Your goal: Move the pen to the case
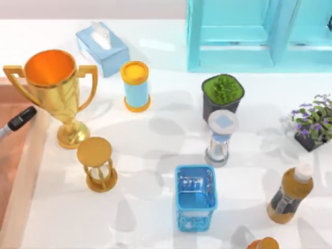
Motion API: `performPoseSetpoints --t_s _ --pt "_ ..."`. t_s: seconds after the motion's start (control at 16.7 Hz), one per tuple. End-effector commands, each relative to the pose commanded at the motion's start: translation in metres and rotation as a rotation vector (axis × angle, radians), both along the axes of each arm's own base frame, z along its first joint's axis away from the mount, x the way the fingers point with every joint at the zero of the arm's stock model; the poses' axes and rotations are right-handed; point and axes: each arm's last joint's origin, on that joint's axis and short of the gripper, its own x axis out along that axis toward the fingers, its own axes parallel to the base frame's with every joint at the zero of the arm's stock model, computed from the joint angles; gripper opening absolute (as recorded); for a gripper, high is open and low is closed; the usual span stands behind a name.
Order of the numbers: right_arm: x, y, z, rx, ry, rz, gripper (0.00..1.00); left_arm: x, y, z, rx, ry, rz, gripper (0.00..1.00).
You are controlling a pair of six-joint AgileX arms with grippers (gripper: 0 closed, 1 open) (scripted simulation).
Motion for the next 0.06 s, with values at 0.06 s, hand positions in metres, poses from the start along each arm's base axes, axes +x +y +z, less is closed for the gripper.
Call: performPoseSetpoints --t_s 0.06 --pt "0.0 0.0 0.0 0.0 0.0 0.0 1.0 0.0 0.0 0.0 0.0 0.0 0.0 1.0"
